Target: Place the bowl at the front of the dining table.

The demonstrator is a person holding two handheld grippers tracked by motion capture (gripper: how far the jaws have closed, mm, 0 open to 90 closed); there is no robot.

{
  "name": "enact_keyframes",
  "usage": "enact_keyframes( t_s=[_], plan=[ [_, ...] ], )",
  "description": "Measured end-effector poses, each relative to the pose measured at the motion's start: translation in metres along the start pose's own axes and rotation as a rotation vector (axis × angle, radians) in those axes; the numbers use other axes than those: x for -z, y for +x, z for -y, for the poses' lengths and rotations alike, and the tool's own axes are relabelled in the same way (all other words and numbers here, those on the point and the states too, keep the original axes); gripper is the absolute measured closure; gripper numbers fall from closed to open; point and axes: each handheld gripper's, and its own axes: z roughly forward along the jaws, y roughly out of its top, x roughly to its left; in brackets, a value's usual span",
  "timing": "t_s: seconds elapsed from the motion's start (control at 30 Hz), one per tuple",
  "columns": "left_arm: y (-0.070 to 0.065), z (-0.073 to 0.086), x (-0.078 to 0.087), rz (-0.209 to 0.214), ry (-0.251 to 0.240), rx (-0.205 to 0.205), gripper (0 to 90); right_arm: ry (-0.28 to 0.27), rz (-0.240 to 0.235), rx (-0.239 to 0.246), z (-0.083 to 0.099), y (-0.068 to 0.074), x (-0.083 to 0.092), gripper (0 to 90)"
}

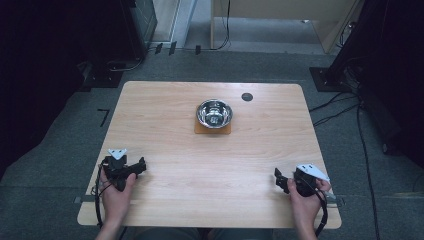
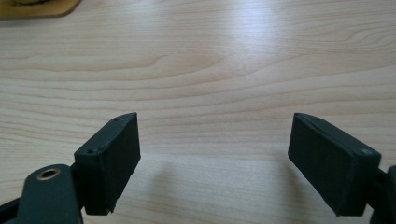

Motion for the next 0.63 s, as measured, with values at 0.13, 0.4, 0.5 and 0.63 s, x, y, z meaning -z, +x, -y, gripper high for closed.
enact_keyframes(
  t_s=[0.13,0.4,0.5,0.63],
  plan=[
    [0.0,0.0,0.0,0.0,0.0,0.0,10.0,0.04,0.045,0.03,0.0011,0.0008,-0.0004,17.1],
    [0.0,0.0001,0.0001,0.0,0.0,-0.001,10.0,0.086,0.09,0.077,0.0024,0.0074,-0.0029,16.5],
    [0.0001,0.0,0.0001,0.0,0.001,-0.001,10.0,0.085,0.095,0.074,0.003,0.0079,-0.0023,16.4],
    [-0.0009,-0.0004,-0.0004,-0.001,0.001,0.001,10.0,0.084,0.102,0.065,0.0043,0.0089,-0.0009,16.3]
  ],
)
